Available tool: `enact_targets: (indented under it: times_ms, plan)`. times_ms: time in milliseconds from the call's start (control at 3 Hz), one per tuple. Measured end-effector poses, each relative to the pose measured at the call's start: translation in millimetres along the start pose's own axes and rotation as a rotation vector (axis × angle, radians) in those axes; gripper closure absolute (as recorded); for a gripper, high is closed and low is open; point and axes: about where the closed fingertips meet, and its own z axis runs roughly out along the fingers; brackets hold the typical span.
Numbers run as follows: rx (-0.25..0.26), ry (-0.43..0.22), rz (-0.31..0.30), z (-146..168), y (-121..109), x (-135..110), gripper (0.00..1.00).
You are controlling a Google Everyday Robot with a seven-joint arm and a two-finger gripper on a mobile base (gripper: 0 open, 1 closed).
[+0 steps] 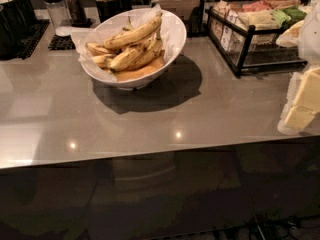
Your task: Pick banana from white bowl
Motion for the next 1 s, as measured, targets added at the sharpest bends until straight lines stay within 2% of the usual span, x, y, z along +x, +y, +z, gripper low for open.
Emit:
enact_targets:
  times_ms: [333, 667, 1000]
  plan:
    - [0.000, 0.000, 0.000, 0.0, 0.0, -0.1, 0.00]
    - [-0.030, -0.060, -0.062, 20.3, -21.6, -29.8, 0.00]
    - [-0.092, -0.155, -0.155, 49.8, -52.7, -84.6, 0.00]
